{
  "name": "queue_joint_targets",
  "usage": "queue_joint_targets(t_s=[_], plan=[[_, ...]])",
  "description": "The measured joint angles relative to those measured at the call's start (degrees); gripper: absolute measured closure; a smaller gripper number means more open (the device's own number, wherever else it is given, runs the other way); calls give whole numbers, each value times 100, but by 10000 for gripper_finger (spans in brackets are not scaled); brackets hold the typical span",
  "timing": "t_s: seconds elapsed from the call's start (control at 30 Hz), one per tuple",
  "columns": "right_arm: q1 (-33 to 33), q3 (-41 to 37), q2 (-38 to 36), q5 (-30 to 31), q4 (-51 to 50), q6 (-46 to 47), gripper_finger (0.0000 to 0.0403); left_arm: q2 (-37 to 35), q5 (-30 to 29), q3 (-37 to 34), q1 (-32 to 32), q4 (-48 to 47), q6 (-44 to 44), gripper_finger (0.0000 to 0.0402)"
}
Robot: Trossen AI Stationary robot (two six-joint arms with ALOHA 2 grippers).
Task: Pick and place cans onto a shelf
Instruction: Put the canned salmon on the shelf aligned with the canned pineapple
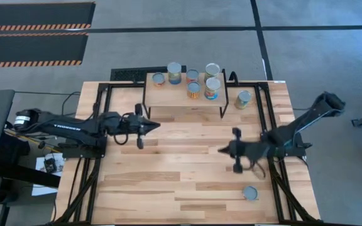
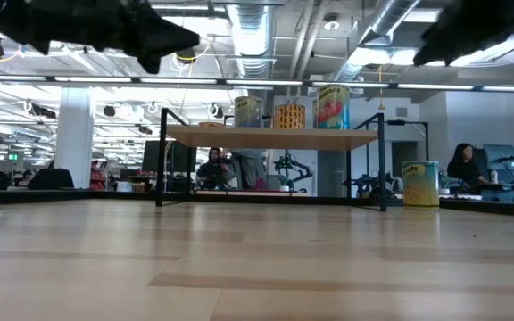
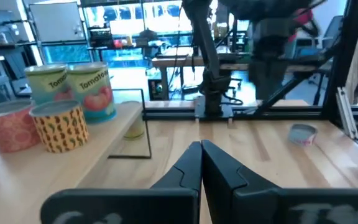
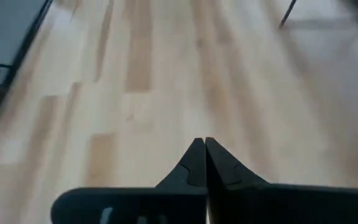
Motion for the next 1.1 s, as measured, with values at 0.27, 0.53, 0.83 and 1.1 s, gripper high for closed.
queue_joint_targets(t_s=[0.27,0.53,0.83,1.1], plan=[[1320,1301,1624,-673,-2204,3838,393,-89,-3,-198,-149,-50,26,401],[2108,1986,2758,-1759,-2595,6343,360,-85,-5,-198,-303,-144,78,401],[2401,2837,3923,-2631,-3335,7071,281,-85,-5,-198,-482,-475,85,401],[2289,3344,4778,-2776,-4012,7021,264,-120,-21,-490,-546,-412,-205,401]])
